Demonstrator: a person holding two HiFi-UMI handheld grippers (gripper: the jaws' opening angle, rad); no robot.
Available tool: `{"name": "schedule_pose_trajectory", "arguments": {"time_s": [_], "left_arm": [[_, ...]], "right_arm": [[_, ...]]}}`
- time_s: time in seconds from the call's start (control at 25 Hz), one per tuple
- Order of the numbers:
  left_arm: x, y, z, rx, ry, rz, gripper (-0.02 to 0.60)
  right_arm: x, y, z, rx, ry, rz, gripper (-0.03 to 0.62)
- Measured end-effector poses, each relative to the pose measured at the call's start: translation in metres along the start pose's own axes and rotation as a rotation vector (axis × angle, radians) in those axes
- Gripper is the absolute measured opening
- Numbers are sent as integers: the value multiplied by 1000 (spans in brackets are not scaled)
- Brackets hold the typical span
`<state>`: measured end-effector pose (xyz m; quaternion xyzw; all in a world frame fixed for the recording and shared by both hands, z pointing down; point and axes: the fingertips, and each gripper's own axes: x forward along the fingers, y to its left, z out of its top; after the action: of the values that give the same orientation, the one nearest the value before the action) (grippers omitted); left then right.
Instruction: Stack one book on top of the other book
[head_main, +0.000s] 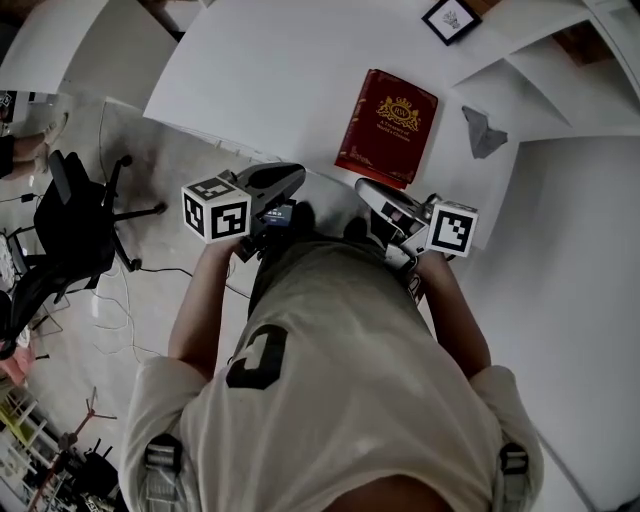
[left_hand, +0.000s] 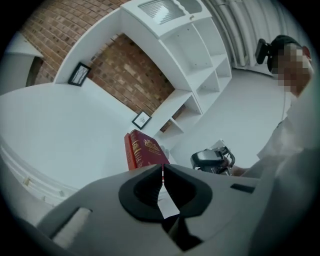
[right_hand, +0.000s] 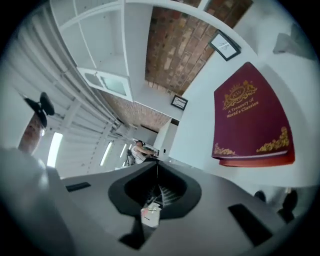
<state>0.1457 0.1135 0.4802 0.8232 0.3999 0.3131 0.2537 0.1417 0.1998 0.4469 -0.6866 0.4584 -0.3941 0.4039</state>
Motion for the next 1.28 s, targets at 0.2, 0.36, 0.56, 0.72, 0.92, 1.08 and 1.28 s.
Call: {"name": "schedule_pose_trajectory", "arguments": {"time_s": [0.2,0.36,0.56,0.72,0.92,1.08,1.28], "left_arm": [[3,15,-6,56,58,30,11],[5,12,-6,55,73,7,11],[10,-7,-9,82,81,-3,11],[14,-24,-18,114,102,7,11],[23,-55,-35,138,123,10,11],[32,-82,-44,159,126,18,11],[38,-111,-61,195,153,34,11]], "right_arm": [[2,4,-17,-2,0,-12,5],[-8,8,-20,-1,-45,-31,5],[-19,11,-23,-58,-55,-60,3],[-35,14,-28,-89,-63,-60,3],[-68,18,-36,-126,-103,-72,3],[-88,25,-51,-146,-105,-64,3],[-111,32,-72,-152,-115,-41,3]]}}
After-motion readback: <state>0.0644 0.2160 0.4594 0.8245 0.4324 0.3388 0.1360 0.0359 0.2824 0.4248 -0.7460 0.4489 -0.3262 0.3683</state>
